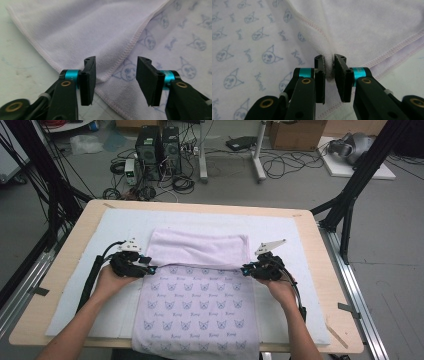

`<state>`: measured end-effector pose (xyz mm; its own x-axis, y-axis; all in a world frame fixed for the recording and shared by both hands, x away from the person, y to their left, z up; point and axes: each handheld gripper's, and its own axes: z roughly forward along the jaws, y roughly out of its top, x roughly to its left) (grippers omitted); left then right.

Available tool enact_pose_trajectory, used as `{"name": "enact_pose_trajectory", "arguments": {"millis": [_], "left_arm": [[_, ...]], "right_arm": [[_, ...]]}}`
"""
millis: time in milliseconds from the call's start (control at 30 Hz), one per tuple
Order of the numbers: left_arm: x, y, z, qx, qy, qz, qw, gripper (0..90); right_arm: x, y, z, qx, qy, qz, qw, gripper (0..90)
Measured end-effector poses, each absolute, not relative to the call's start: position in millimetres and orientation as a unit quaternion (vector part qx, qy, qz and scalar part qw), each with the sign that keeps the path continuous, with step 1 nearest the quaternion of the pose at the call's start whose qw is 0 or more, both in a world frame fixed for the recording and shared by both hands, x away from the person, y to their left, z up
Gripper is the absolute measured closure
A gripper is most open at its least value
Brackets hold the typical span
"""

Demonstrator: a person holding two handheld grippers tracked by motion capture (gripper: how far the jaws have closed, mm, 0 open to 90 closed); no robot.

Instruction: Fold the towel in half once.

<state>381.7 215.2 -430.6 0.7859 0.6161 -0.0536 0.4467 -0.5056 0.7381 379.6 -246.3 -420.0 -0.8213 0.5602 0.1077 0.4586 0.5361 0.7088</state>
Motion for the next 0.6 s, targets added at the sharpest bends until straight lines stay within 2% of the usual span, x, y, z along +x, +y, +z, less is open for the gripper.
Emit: {"name": "enact_pose_trajectory", "arguments": {"millis": [267,333,400,433,467,533,567,600], "left_arm": [[388.7,208.0,-436.8,0.856,0.329,0.138,0.375,56.5],[390.1,207.6,-436.2,0.853,0.335,0.148,0.372,66.7],[391.6,208.9,-435.3,0.851,0.34,0.151,0.37,73.2],[391.6,209.6,-434.8,0.852,0.338,0.159,0.366,82.1],[392.1,211.0,-434.6,0.851,0.341,0.154,0.367,85.4],[391.7,211.1,-434.4,0.851,0.341,0.151,0.37,83.7],[390.7,210.0,-433.6,0.851,0.338,0.148,0.375,78.2],[389.1,207.5,-432.9,0.85,0.332,0.141,0.383,66.8]], "right_arm": [[383.7,-241.4,-426.2,0.295,0.871,0.389,0.06,76.9],[384.6,-239.4,-426.3,0.292,0.87,0.391,0.063,76.9],[385.2,-237.9,-426.0,0.291,0.87,0.394,0.066,76.9],[385.5,-237.5,-425.5,0.289,0.87,0.395,0.069,76.9],[385.0,-237.1,-424.7,0.289,0.869,0.396,0.069,76.9],[384.4,-238.0,-422.6,0.289,0.867,0.399,0.073,77.0],[384.1,-238.5,-421.8,0.29,0.868,0.397,0.074,77.0],[383.7,-239.1,-421.2,0.291,0.866,0.399,0.076,77.0]]}}
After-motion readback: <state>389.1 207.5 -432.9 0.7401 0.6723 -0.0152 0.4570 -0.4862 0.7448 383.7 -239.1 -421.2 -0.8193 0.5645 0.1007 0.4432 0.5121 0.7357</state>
